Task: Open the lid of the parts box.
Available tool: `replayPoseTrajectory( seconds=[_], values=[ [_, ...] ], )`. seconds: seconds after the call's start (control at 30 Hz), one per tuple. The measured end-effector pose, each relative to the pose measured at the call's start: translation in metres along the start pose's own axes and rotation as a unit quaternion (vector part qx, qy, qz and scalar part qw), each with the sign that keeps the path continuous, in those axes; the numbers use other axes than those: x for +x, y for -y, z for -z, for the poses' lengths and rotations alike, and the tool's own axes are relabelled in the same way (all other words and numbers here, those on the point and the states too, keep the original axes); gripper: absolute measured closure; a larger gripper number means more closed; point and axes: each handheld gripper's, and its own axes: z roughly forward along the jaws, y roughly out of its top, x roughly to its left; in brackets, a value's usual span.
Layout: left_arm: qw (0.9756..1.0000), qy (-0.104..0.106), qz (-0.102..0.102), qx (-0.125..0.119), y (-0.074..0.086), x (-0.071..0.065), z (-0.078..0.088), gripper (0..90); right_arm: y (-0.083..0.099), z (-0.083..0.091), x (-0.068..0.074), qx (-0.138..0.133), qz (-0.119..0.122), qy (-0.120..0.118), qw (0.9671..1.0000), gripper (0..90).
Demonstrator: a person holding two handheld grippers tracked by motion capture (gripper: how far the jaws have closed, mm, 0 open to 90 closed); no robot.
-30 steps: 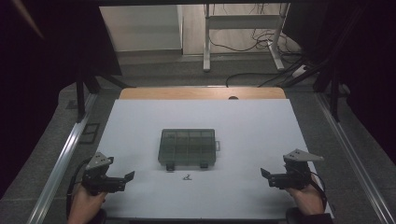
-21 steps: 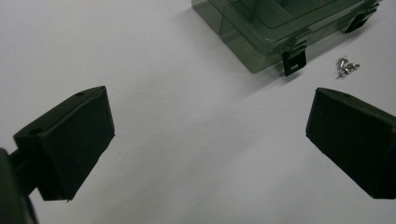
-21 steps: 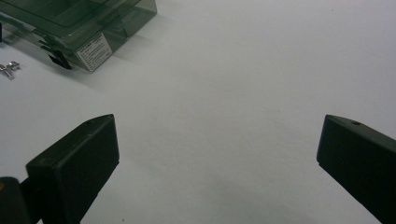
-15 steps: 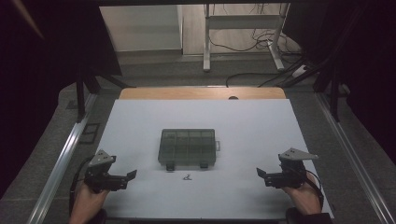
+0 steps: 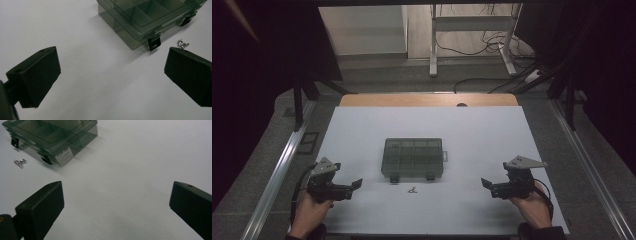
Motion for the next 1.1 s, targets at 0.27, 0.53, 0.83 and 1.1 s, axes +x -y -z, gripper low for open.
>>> replayPoseTrajectory(
  seconds=[0.27, 0.53, 0.83, 1.1],
  values=[
    [0.9999, 0.012, 0.000, 0.003, -0.007, -0.002, -0.007, 0.5, -0.007, -0.008, 0.007, 0.006, 0.002, -0.013, 0.9999, 0.0],
    [0.9997, 0.013, -0.015, 0.011, -0.012, -0.004, -0.015, 0.7, -0.010, -0.014, 0.010, 0.008, 0.002, -0.018, 0.9998, 0.0],
    [0.9996, 0.019, -0.016, 0.012, -0.017, -0.006, -0.023, 0.7, -0.013, -0.023, 0.014, 0.020, 0.012, -0.018, 0.9996, 0.0],
    [0.9993, 0.023, -0.025, 0.015, -0.022, -0.010, -0.030, 0.7, -0.016, -0.028, 0.018, 0.024, 0.019, -0.029, 0.9991, 0.0]
  ],
)
